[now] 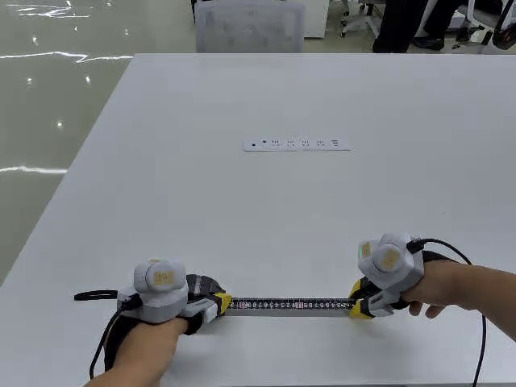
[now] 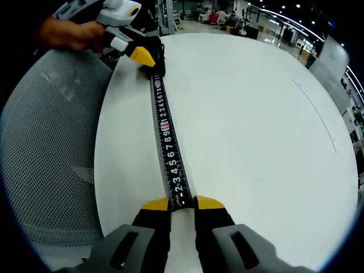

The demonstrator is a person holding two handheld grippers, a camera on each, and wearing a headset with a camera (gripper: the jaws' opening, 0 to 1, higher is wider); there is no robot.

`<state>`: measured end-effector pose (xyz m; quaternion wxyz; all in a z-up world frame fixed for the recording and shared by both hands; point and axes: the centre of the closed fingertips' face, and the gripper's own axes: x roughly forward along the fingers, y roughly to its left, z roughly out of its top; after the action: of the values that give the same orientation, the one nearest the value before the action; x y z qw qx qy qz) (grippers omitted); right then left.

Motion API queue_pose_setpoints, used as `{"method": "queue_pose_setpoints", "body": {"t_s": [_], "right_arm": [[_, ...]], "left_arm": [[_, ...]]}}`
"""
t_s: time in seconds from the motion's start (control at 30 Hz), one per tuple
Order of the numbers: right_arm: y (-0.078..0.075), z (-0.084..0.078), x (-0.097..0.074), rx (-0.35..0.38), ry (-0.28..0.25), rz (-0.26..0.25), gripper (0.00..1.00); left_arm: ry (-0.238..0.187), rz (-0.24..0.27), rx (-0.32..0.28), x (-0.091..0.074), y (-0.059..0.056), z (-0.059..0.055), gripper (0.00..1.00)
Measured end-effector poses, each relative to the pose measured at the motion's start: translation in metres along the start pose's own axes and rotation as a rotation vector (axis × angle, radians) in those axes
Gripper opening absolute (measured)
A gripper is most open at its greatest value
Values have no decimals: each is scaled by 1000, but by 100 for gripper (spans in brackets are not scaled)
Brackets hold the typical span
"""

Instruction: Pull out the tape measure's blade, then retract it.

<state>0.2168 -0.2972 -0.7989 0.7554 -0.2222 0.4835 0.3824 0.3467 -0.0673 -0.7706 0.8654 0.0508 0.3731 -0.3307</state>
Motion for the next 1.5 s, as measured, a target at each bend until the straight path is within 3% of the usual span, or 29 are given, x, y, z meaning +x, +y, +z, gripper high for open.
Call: {"method": "queue_pose_setpoints", "body": {"t_s": [0.6,1.23,1.3,1.37,1.5], "right_arm": [[-3,1,1,8,-10,-1,14],[-2,2,1,17,-3,-15,14],[-2,2,1,18,-2,-17,14],[-2,2,1,18,-2,-19,14],[-1,1,1,17,-8,-20,14]], "left_arm": [[9,-17,-2,-1,-2,0,61],[37,138,-80,4,1,-2,67],[31,145,-60,3,1,-2,66],[18,144,-54,3,1,-2,65],[35,100,-56,2,3,-3,64]]}}
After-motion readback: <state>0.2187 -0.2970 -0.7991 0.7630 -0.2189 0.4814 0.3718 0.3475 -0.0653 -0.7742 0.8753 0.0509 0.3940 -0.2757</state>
